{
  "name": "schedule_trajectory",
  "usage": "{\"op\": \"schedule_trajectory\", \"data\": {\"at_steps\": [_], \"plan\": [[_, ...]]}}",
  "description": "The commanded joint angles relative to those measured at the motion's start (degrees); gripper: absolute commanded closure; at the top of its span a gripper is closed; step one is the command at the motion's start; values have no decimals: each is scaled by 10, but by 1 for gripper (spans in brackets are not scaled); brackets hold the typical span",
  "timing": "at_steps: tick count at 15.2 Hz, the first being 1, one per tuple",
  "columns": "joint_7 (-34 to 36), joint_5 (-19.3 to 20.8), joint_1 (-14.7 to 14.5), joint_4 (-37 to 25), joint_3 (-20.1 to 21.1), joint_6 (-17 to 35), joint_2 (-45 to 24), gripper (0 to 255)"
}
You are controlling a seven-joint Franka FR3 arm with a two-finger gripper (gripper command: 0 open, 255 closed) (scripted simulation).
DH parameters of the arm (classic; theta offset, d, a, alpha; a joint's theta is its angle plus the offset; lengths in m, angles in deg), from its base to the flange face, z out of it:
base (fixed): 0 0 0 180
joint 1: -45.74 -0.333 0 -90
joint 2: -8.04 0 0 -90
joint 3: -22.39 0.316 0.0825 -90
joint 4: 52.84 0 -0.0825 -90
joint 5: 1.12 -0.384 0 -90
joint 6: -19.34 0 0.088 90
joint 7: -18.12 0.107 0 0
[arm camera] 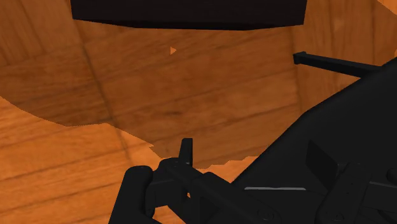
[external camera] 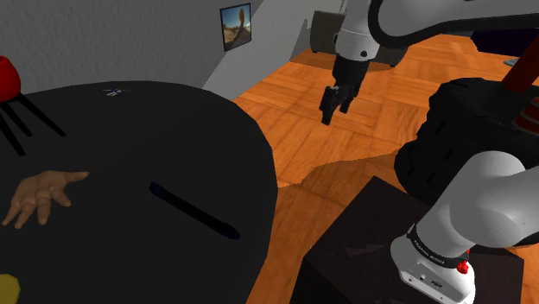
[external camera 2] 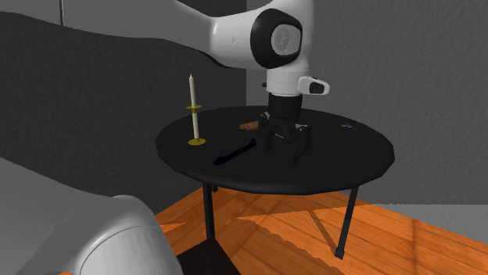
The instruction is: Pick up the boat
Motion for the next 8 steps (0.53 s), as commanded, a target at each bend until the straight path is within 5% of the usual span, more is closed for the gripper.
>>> {"op": "schedule_trajectory", "data": {"at_steps": [1, 8], "plan": [[15, -10, -11, -7, 19, 21, -28, 0], [67, -27, -42, -58, 84, 78, -136, 0]]}}
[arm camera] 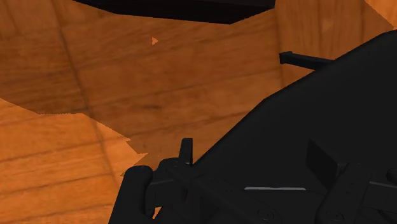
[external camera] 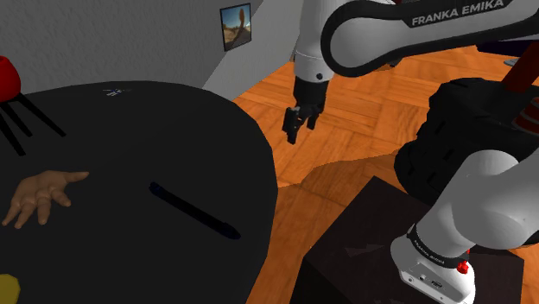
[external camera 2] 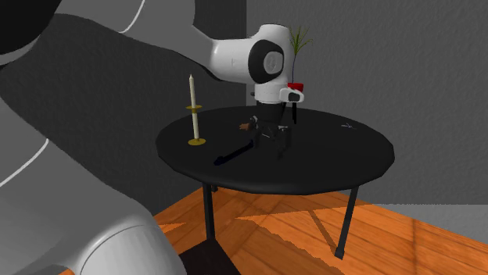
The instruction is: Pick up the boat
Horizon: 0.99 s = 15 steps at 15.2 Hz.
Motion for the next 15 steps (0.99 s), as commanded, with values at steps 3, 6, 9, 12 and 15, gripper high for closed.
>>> {"op": "schedule_trajectory", "data": {"at_steps": [3, 6, 9, 12, 15], "plan": [[32, 1, -14, -48, 36, 26, -74, 0], [57, 8, -24, -83, 60, 43, -127, 0], [84, 22, -35, -123, 84, 56, -182, 0], [113, 42, -47, -168, 104, 65, -240, 0], [142, 67, -63, -218, 120, 68, -300, 0]]}}
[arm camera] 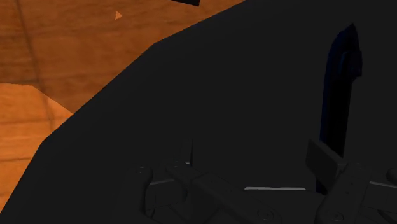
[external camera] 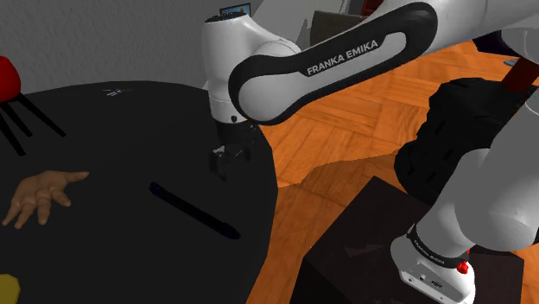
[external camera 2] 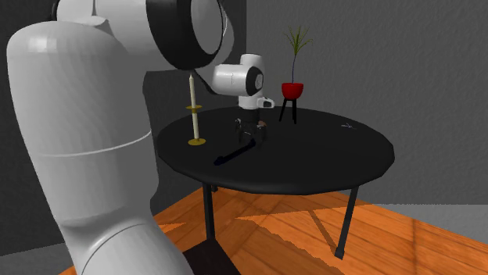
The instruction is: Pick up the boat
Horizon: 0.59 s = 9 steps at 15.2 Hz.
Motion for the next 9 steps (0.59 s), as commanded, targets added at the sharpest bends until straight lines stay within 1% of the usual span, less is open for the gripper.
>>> {"op": "schedule_trajectory", "data": {"at_steps": [1, 5, 9], "plan": [[24, 21, -13, -42, 11, 2, -48, 0], [60, 59, -45, -122, 22, -5, -132, 0], [88, 96, -85, -215, 25, -22, -218, 0]]}}
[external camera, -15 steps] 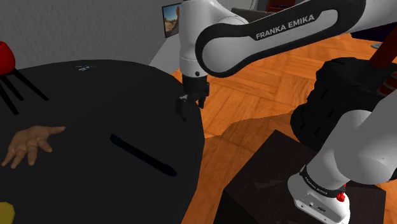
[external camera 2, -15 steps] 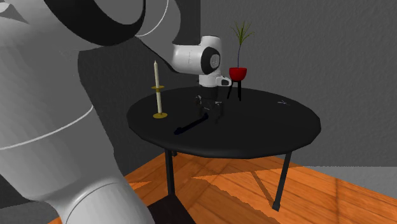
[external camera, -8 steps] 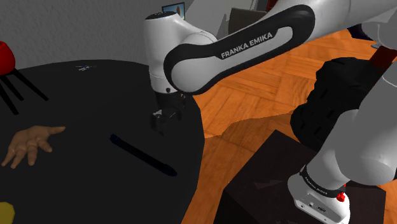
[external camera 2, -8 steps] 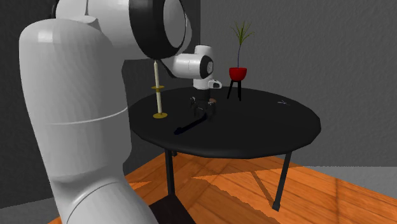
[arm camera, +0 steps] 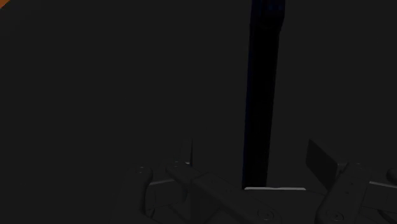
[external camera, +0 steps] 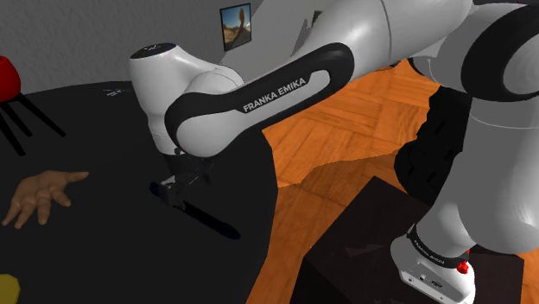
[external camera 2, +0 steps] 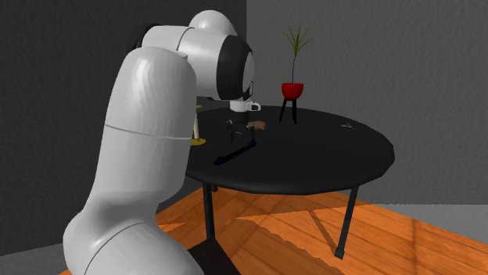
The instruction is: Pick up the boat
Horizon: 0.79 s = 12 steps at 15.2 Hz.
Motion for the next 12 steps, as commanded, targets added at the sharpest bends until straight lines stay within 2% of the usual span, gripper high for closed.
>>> {"op": "schedule_trajectory", "data": {"at_steps": [1, 10, 11, 12], "plan": [[13, 15, -19, -37, 1, -6, -35, 0], [19, 25, -21, -8, -5, 43, -56, 0], [19, 25, -22, -8, -5, 43, -57, 255], [19, 25, -22, -8, -5, 43, -57, 255]]}}
